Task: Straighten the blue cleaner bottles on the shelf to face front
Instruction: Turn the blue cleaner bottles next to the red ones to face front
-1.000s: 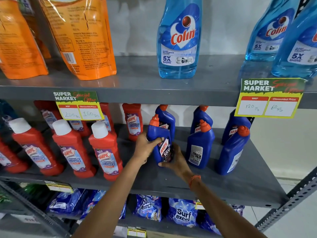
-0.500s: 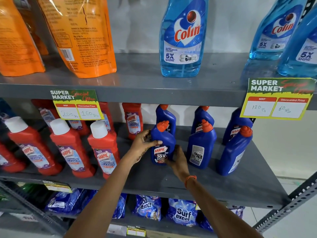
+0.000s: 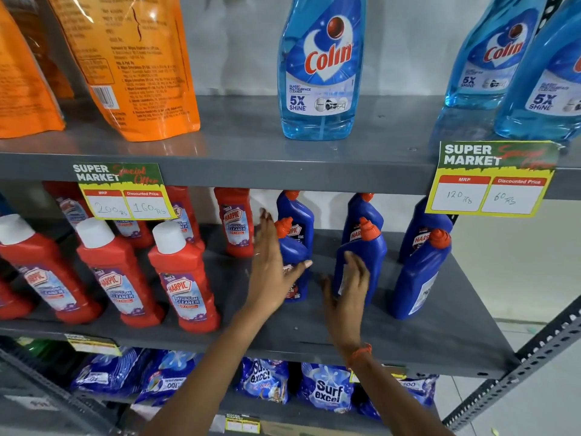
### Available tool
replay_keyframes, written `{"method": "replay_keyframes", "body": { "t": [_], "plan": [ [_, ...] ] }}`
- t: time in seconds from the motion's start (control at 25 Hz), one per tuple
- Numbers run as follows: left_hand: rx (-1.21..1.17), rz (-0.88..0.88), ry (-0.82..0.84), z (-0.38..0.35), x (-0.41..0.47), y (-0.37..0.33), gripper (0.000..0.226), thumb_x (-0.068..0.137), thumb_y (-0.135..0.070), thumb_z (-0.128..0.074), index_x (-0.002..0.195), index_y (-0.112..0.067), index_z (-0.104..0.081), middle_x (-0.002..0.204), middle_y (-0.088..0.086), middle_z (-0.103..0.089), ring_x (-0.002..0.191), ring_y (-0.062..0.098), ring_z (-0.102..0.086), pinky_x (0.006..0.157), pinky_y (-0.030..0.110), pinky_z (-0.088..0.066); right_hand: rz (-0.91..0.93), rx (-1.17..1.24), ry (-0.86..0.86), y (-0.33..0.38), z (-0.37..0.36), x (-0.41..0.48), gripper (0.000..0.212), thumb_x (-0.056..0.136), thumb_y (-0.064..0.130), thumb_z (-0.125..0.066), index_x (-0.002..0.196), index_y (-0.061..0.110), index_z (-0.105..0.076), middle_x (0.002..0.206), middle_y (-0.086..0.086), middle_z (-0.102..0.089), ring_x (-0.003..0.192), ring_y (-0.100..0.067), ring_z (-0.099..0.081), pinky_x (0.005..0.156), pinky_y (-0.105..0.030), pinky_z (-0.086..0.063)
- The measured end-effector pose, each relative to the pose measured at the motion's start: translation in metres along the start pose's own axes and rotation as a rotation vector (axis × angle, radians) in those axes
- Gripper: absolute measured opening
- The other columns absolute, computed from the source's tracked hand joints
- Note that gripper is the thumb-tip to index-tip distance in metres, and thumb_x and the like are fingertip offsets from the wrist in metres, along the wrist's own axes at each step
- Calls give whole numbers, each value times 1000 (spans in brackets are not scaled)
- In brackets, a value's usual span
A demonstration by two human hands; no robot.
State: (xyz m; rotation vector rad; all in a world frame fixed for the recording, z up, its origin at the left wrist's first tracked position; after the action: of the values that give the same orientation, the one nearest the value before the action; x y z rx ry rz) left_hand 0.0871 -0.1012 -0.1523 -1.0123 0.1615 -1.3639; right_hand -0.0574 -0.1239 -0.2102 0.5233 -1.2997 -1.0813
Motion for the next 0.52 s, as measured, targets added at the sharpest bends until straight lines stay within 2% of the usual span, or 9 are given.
{"method": "replay_keyframes", "body": {
  "t": [0.12,0.24,0.32,0.4,0.52],
  "plan": [
    [14,-194,86,-32,-5,-46,90,84,-31,-62,145,-14,2,158,8,-2,145,18,-3,116,29,-12,39,-55,-130,-14,24,6,66,84,3,-61,140,7,-26,147,-17,-27,138,-16,-22,114,-13,-18],
    [-39,-119,316,-72,8,-47,80,89,-16,-58,146,-16,-3,158,6,-11,145,22,-14,116,36,-23,-81,-47,-86,-34,27,11,71,85,6,-61,143,7,-19,151,-16,-25,141,-18,-21,114,-22,-20],
    [-33,-42,441,-87,21,-41,75,89,-11,-57,146,-15,-8,156,10,-21,142,26,-23,114,39,-25,-208,15,-6,-45,25,13,70,86,8,-61,143,10,-21,150,-15,-31,138,-24,-30,112,-30,-27],
    [-31,-4,533,-93,30,-39,68,88,-12,-58,144,-12,-19,151,12,-32,138,28,-32,112,36,-29,-287,70,26,-54,25,17,63,85,12,-62,140,14,-29,140,-13,-46,128,-26,-45,106,-38,-40],
    [-55,15,556,-94,39,-40,60,88,-11,-59,140,-11,-30,144,14,-41,133,28,-40,108,34,-32,-343,67,75,-60,33,25,55,84,13,-65,132,10,-39,125,-10,-58,113,-26,-57,90,-31,-44]
  ]
}}
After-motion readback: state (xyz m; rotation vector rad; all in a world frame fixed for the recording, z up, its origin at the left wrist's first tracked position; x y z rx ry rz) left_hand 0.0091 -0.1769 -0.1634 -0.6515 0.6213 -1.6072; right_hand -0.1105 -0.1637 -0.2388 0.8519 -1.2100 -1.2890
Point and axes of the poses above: each hand's wrist, its own x-axis towards the middle knuckle, its own z-axis out of the back of the hand, y = z × x, the point moved 3 cm from there along x, towards the middle knuckle
